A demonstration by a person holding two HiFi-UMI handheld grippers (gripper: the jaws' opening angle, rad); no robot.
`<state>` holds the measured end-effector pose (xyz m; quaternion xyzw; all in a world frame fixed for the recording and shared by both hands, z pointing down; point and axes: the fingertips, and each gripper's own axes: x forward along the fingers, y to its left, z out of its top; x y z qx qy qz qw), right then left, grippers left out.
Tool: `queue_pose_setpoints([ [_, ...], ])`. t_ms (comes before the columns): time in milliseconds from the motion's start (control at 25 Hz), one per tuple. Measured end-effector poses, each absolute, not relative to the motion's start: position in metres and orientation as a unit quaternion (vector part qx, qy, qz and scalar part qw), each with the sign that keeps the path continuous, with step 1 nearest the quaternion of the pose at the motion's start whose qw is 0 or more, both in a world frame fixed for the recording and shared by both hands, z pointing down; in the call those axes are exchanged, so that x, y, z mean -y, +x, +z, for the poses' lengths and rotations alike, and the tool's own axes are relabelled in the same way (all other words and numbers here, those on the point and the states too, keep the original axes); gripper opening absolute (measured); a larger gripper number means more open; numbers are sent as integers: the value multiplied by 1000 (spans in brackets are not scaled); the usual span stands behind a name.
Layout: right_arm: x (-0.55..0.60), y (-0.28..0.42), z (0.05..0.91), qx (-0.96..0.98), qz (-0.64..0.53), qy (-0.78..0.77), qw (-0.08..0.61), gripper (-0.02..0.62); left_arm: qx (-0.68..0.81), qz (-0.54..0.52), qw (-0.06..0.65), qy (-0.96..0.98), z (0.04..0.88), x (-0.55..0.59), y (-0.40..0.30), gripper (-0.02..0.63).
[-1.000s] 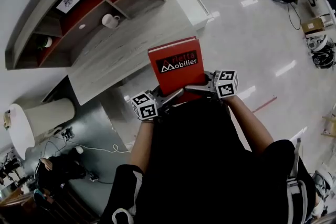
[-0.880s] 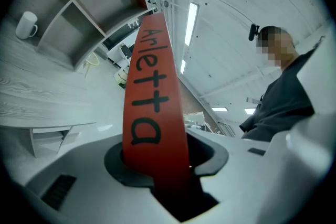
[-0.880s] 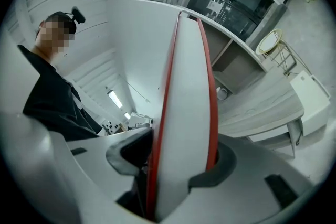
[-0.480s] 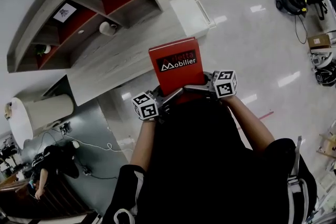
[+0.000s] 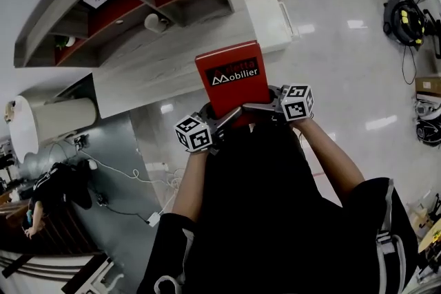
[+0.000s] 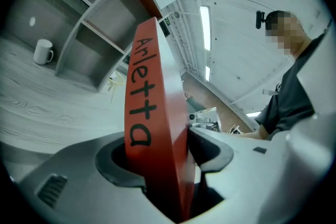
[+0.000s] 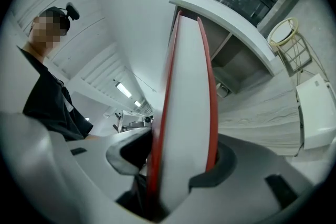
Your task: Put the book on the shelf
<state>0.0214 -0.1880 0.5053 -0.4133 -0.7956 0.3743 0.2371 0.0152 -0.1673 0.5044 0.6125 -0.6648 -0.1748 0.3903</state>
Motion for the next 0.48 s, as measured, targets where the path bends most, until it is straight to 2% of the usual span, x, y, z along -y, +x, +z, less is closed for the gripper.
queue_pose_setpoints([
  [480, 172, -89, 550, 784, 351, -415, 301, 229, 704, -159, 380, 578, 548, 147, -97, 279],
])
